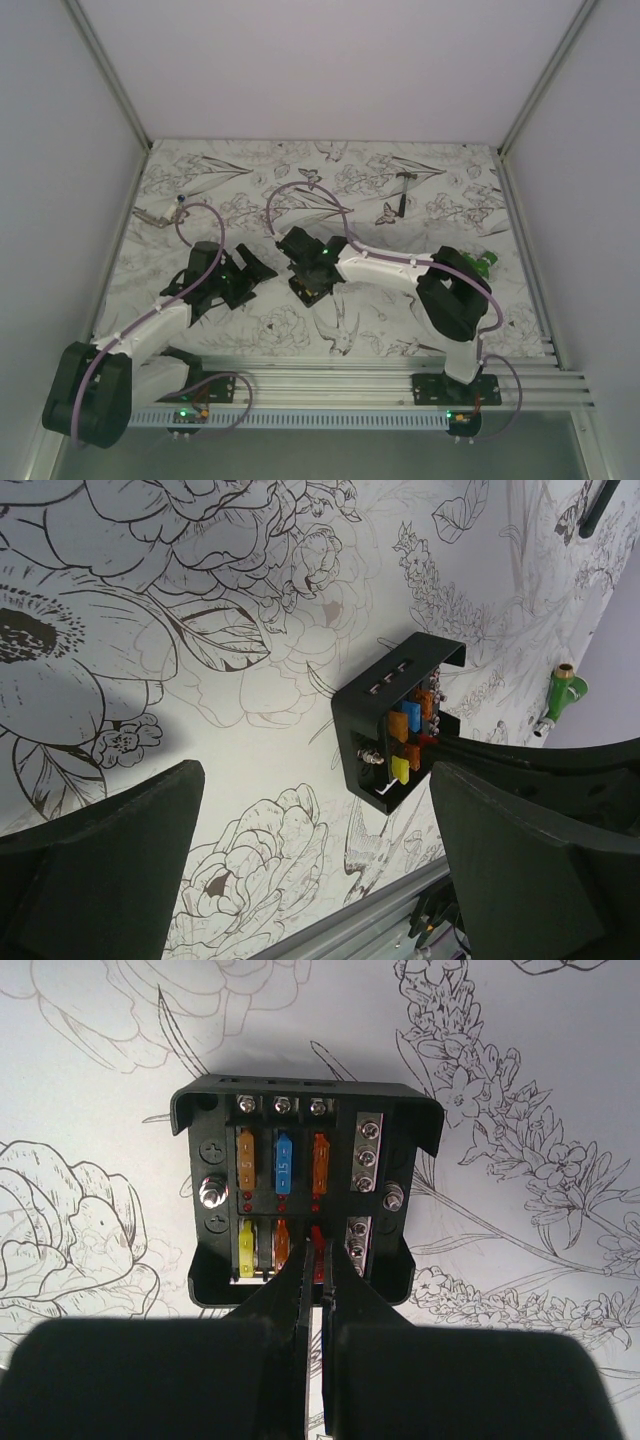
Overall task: Snap on the fuse box
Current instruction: Install the fuse at the fuse box base.
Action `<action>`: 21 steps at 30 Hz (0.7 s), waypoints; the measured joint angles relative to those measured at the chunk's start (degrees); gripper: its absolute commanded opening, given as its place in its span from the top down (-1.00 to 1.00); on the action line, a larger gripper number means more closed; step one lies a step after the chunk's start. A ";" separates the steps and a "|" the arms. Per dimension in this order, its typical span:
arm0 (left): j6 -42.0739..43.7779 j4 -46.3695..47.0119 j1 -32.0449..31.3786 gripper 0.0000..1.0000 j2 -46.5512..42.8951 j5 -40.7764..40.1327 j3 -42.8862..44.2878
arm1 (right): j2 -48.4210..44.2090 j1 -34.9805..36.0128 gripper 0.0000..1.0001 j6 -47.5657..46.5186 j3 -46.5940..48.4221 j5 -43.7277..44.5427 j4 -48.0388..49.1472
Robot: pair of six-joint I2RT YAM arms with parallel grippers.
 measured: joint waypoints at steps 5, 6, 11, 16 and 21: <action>-0.02 0.00 0.00 -0.99 0.00 0.00 0.00 | 0.59 0.26 1.00 0.02 0.76 0.57 -0.44; -0.04 0.00 0.00 -0.99 0.00 0.00 0.00 | 0.70 0.26 1.00 0.02 0.87 0.68 -0.55; -0.20 0.00 0.00 -0.99 0.00 0.00 0.00 | 0.81 0.61 0.99 0.04 1.09 1.84 -1.14; -0.37 0.00 0.00 -0.99 0.00 0.00 0.00 | 0.92 1.03 1.00 0.04 1.09 3.48 -2.03; -0.44 0.00 0.00 -0.99 0.00 0.00 0.00 | 1.14 1.29 1.00 0.02 1.25 4.13 -2.19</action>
